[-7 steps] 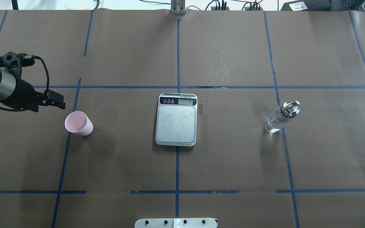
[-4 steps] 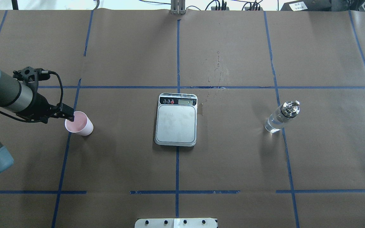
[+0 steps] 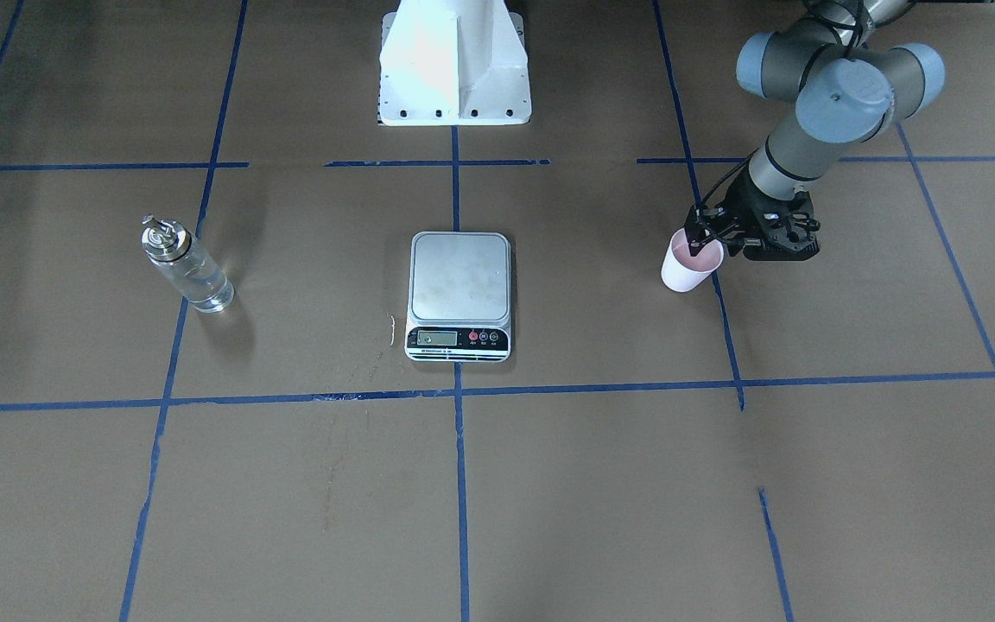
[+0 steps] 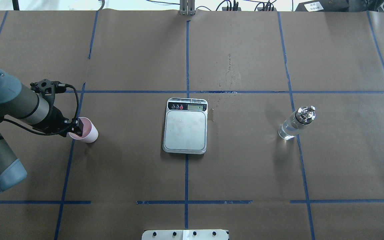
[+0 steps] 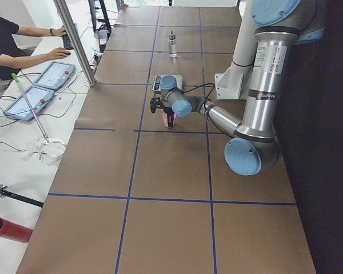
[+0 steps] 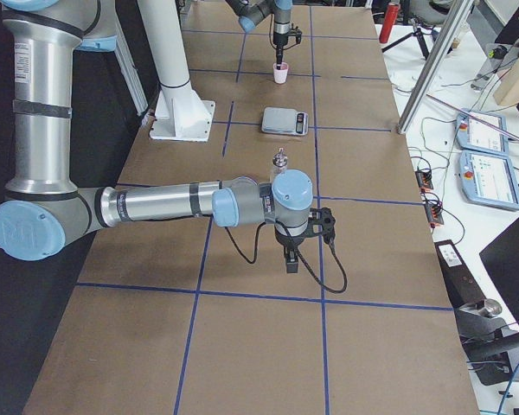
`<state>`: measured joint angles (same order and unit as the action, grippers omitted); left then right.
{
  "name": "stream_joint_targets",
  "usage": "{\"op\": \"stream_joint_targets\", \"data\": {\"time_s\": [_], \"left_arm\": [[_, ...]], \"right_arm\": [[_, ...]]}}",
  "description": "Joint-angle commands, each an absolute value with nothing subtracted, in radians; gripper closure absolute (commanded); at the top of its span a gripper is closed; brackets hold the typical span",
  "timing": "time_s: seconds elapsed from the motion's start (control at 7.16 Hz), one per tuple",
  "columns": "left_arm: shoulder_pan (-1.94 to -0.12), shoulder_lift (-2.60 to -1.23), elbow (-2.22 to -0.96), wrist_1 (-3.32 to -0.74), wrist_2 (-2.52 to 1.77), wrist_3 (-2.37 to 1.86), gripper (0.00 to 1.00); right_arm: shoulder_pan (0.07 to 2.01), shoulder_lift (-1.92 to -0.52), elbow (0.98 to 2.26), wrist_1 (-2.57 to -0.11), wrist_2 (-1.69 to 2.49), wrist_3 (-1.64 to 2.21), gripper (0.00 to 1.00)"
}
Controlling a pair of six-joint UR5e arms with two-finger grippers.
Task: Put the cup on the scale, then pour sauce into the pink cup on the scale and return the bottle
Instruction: 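Reach the left gripper down to the pink cup and grasp it, then carry the pink cup with the left gripper onto the scale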
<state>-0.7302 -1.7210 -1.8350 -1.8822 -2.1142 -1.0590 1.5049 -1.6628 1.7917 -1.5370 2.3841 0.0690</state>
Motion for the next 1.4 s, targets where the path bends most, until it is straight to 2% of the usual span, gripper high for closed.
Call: {"op": "stream_joint_targets", "data": {"time_s": [0.0, 0.28, 0.42, 0.7, 0.98, 1.26], "left_arm": [[-0.729, -1.721, -1.857, -1.875, -2.118, -1.066, 1.0], [-0.73, -1.805, -1.948, -1.762, -2.117, -1.109, 1.0], [-0.726, -1.96, -1.934, -1.635, -2.112, -1.214, 1.0], [-0.658, -2.173, -1.849, -1.499, -2.083, -1.351, 1.0], [-0.599, -2.3, -1.723, -1.499, -2.085, -1.393, 1.0], [-0.565, -2.373, -1.651, -1.508, -2.089, -1.532, 1.0]], "right_arm": [[1.505, -1.664, 1.792, -1.536, 2.385, 0.069, 0.0], [1.505, -1.663, 1.792, -1.536, 2.385, 0.071, 0.0], [1.505, -1.663, 1.792, -1.536, 2.385, 0.069, 0.0], [1.505, -1.663, 1.792, -1.536, 2.387, 0.071, 0.0], [1.505, -1.664, 1.792, -1.536, 2.388, 0.071, 0.0], [1.505, -1.669, 1.793, -1.536, 2.393, 0.071, 0.0]]}}
